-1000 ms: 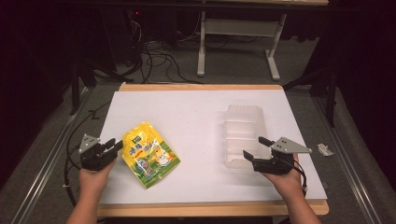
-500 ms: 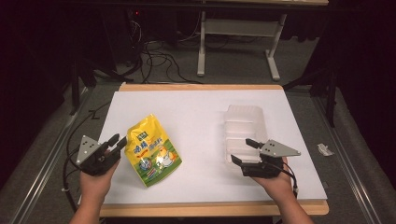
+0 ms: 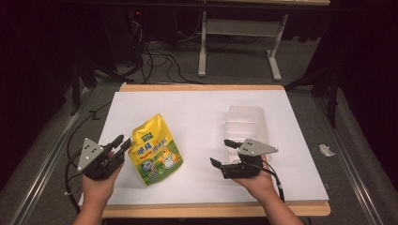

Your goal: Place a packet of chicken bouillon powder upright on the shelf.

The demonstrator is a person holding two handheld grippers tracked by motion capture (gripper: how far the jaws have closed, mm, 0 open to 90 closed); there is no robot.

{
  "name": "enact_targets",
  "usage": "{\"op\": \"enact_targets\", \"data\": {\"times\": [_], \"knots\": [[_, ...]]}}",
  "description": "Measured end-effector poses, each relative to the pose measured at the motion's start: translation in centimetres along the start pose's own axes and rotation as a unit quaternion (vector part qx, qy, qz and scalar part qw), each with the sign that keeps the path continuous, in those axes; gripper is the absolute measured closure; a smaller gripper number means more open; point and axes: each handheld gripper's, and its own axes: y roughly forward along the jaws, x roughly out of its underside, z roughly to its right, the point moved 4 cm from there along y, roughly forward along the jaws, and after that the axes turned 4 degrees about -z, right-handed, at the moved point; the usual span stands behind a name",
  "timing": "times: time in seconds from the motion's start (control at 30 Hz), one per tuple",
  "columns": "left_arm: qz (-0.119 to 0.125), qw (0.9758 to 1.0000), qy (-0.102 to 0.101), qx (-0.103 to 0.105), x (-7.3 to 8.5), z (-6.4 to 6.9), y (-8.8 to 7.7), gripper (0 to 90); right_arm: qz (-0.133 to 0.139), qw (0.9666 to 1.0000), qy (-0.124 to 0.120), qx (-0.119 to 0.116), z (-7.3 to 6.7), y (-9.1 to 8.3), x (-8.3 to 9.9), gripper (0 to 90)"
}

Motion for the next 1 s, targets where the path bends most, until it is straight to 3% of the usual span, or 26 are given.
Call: {"op": "enact_targets", "data": {"times": [0.3,0.33,0.37,0.47,0.5,0.67,1.0], "knots": [[0.007,0.9999,0.005,0.015,-0.4,0.9,-0.4,69.1,-0.020,0.9991,0.001,-0.036,-1.8,5.4,-2.5,15.4],[0.007,0.9999,0.005,0.015,-0.4,0.9,-0.4,69.2,-0.020,0.9991,0.001,-0.036,-1.8,5.4,-2.5,15.4],[0.007,0.9998,0.006,0.019,-0.4,1.0,-0.5,69.2,-0.023,0.9987,0.002,-0.045,-2.2,6.7,-2.9,15.0],[0.008,0.9997,0.006,0.021,-0.5,1.1,-0.5,69.3,-0.029,0.9983,0.006,-0.051,-2.4,8.0,-3.2,14.5],[0.010,0.9997,0.008,0.022,-0.5,1.3,-0.6,69.4,-0.035,0.9976,0.015,-0.058,-2.4,9.5,-3.5,13.8],[0.012,0.9995,0.008,0.027,-0.6,1.5,-0.7,69.5,-0.046,0.9961,0.020,-0.072,-2.7,12.2,-4.3,12.3],[0.020,0.9988,0.021,0.040,-0.8,2.0,-1.1,69.6,-0.059,0.9920,0.018,-0.110,-3.5,15.1,-5.3,11.1]]}}
